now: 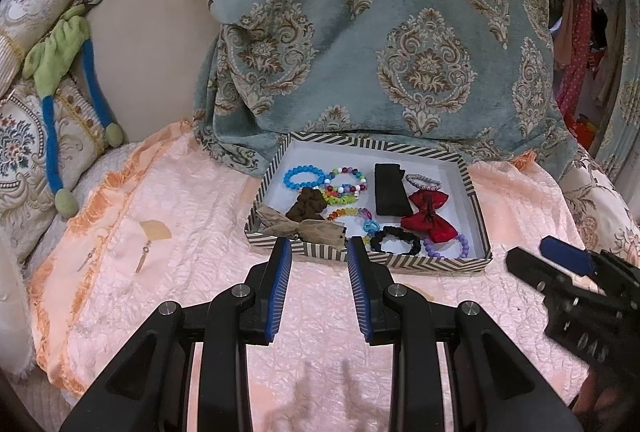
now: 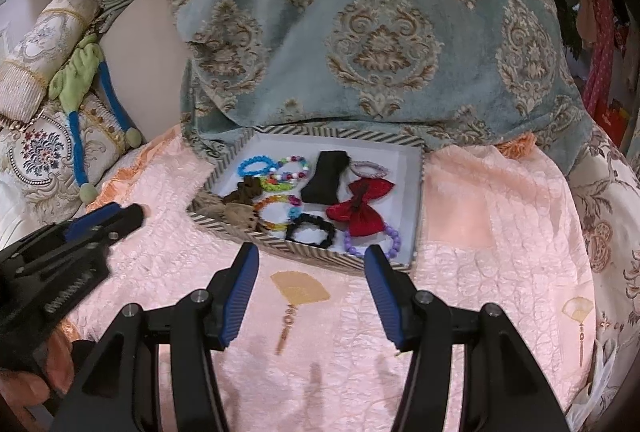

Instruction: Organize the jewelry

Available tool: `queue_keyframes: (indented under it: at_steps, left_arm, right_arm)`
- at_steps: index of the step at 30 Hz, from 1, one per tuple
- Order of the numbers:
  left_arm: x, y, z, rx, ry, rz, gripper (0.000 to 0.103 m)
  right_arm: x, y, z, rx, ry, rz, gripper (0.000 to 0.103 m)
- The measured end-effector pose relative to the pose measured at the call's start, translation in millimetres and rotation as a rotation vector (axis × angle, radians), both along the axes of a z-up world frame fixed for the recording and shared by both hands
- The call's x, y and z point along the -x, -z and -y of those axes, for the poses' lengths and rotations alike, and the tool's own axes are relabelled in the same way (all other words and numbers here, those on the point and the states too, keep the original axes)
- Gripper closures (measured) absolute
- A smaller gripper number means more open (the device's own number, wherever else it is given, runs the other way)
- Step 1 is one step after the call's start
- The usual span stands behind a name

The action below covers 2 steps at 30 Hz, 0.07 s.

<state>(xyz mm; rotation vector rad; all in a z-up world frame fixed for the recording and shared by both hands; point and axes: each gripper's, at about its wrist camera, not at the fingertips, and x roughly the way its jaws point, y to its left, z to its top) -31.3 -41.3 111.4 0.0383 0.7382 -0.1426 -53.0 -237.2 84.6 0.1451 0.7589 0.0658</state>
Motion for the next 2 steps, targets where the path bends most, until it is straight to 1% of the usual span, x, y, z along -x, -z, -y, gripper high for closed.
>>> queue_keyframes:
  at_steps: [2]
  left_arm:
    - [-2.8,2.6,-2.0,0.004,-0.001,-0.001,0.091]
  right_arm:
    - [-5.4,8.3,17.0,0.005,0.046,-0.022,0.046]
